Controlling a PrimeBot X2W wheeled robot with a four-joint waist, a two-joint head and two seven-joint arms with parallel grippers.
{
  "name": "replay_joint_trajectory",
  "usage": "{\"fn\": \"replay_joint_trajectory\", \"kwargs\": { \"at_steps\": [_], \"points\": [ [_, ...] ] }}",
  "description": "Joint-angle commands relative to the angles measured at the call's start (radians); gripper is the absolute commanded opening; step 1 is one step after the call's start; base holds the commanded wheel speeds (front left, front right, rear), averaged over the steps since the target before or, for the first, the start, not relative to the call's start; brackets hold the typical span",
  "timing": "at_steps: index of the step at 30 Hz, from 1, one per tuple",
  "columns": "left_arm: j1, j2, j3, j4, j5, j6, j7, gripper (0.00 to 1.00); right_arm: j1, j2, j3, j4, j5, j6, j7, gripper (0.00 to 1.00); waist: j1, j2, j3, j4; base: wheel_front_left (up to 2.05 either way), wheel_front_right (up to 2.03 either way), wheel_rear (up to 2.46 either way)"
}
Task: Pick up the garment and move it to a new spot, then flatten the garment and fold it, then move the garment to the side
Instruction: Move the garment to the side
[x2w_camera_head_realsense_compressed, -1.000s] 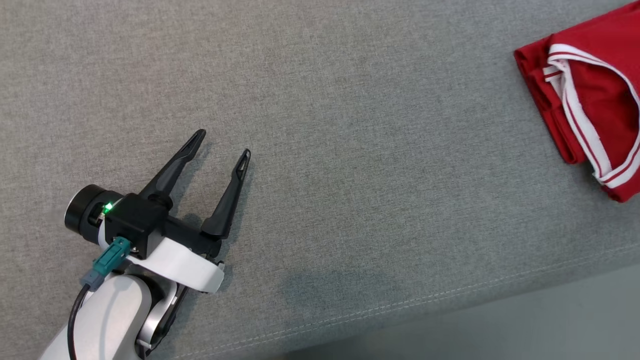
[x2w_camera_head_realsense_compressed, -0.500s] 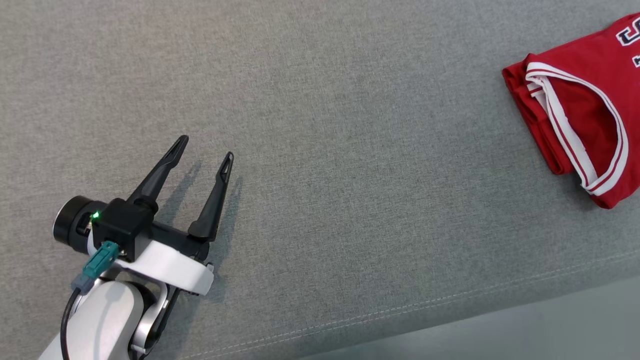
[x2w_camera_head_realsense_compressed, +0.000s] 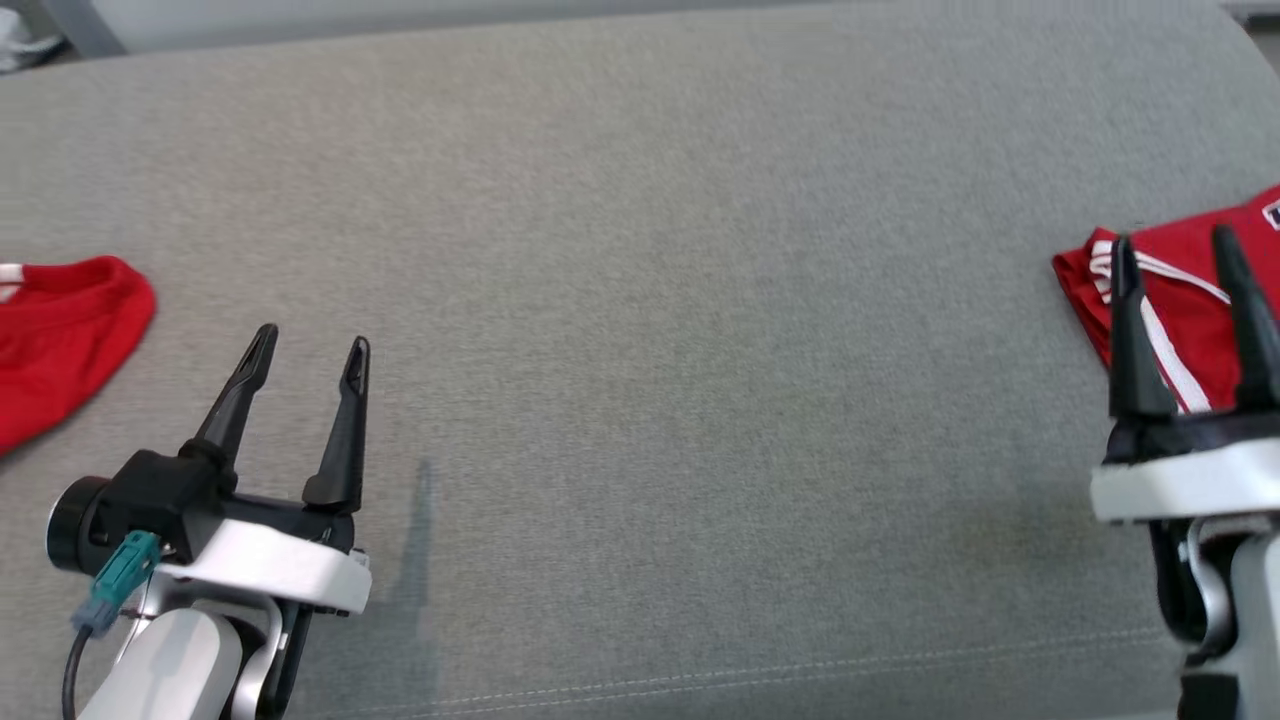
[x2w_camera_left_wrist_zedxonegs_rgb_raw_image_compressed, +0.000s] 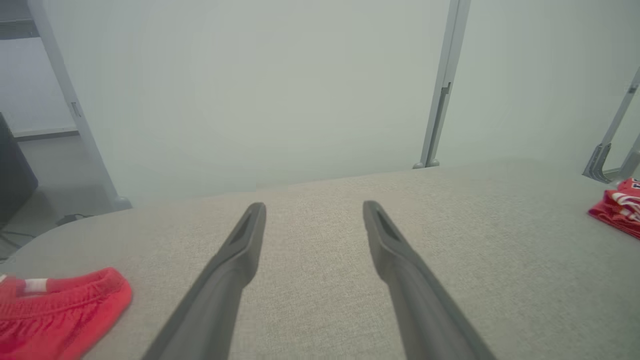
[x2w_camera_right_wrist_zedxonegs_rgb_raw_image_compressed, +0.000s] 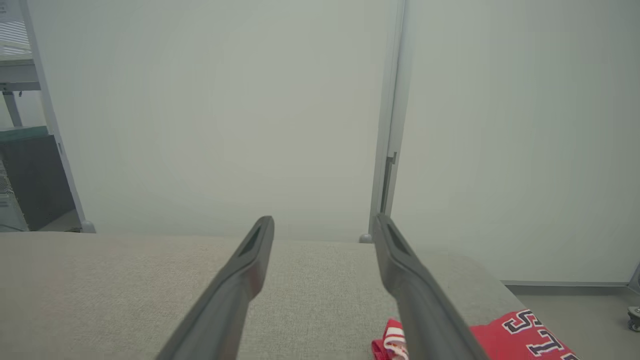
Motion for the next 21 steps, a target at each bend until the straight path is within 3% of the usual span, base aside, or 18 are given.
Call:
{"fn": "replay_joint_trajectory", "kwargs": {
  "at_steps": [1, 13, 21],
  "points": [
    [-0.008, 0.021, 0.052, -0.010, -0.010, 0.012, -0.015, 1.00, 0.036, 0.009, 0.004, -0.031, -0.016, 0.000, 0.012, 1.00, 0.0000, 0.0000, -0.062, 0.052, 0.00, 0.00, 0.00],
    [0.160, -0.010, 0.089, 0.046, -0.021, 0.011, -0.037, 1.00, 0.294, 0.083, -0.043, -0.021, -0.030, 0.000, 0.027, 1.00, 0.0000, 0.0000, -0.239, 0.084, 0.00, 0.00, 0.00],
    [0.205, -0.018, 0.098, 0.047, -0.009, -0.004, -0.039, 1.00, 0.383, 0.097, -0.051, -0.063, -0.045, 0.000, 0.037, 1.00, 0.0000, 0.0000, -0.274, 0.075, 0.00, 0.00, 0.00]
  ]
}}
